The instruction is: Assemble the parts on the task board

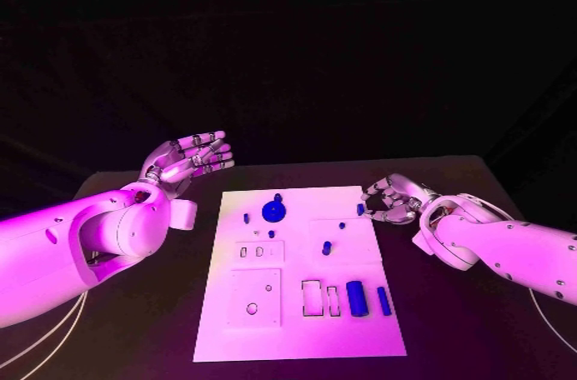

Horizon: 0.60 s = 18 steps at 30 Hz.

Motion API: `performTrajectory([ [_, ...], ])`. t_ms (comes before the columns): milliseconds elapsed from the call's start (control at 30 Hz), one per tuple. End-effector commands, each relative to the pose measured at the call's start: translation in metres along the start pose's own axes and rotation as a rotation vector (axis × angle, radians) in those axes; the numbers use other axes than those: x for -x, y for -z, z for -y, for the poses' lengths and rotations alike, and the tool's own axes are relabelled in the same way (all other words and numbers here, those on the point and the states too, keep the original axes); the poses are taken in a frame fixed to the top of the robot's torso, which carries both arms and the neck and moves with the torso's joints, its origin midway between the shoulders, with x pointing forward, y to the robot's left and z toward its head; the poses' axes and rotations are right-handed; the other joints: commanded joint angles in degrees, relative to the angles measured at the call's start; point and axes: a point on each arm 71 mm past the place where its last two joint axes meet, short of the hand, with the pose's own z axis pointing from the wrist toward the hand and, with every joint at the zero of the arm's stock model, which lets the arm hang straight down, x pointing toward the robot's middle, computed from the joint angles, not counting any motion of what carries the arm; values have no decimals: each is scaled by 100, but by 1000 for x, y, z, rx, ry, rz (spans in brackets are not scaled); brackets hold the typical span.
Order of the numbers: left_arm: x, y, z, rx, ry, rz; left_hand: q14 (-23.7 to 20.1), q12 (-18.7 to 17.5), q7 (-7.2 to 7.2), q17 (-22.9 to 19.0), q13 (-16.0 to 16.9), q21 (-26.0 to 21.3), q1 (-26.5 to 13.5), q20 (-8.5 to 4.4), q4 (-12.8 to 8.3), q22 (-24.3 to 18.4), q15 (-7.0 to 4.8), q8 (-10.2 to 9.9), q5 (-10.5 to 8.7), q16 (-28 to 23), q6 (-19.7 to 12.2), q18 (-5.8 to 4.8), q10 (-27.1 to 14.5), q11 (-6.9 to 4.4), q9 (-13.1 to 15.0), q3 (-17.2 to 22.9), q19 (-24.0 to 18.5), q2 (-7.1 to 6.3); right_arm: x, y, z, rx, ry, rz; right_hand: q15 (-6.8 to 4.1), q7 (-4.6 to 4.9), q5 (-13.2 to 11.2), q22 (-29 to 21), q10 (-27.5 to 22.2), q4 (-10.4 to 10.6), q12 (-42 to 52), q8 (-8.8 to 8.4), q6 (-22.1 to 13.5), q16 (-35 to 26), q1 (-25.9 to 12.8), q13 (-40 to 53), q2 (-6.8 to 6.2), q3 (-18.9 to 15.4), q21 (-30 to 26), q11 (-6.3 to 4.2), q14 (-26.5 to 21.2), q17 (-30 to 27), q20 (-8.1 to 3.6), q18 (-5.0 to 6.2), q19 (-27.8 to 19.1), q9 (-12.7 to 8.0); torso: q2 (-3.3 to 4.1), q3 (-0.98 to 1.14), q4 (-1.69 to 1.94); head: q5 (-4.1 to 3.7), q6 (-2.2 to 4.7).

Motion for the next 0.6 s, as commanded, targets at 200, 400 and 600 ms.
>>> performTrajectory([
  [200, -2, 0, 1, -6, 12, -18, 26, 4, 576, 6, 1, 37, -72, 6, -1, -6, -2, 31, -28, 8, 18, 97, 29, 4, 6, 28, 33, -8, -4, -3, -4, 9, 10, -24, 5, -10, -26, 186, 139, -16, 41, 63, 114, -6, 80, 898, -1, 104, 23, -15, 582, 1413, -8, 0, 30, 15, 2, -1, -1, 24, -4],
  [400, -2, 0, 1, -6, 12, -18, 26, 4, 576, 6, 1, 37, -72, 6, -1, -6, -2, 31, -28, 8, 18, 97, 29, 4, 6, 28, 33, -8, -6, -5, -6, 8, 13, -38, 4, -12, -30, 199, 146, -17, 48, 66, 123, -4, 77, 906, -1, 113, 37, -18, 584, 1419, -9, -3, 39, 15, 5, -8, 10, 19, -17],
  [600, -2, 0, 1, -6, 11, -17, 26, 4, 576, 6, 1, 37, -72, 6, -1, -6, -2, 31, -28, 8, 18, 97, 29, 4, 6, 28, 33, -8, -8, -6, -7, 7, 21, -43, 2, -14, -36, 197, 145, -17, 47, 69, 129, -5, 73, 905, -3, 121, 34, -19, 583, 1419, -11, -2, 37, 16, 4, -1, -1, 38, -28],
])
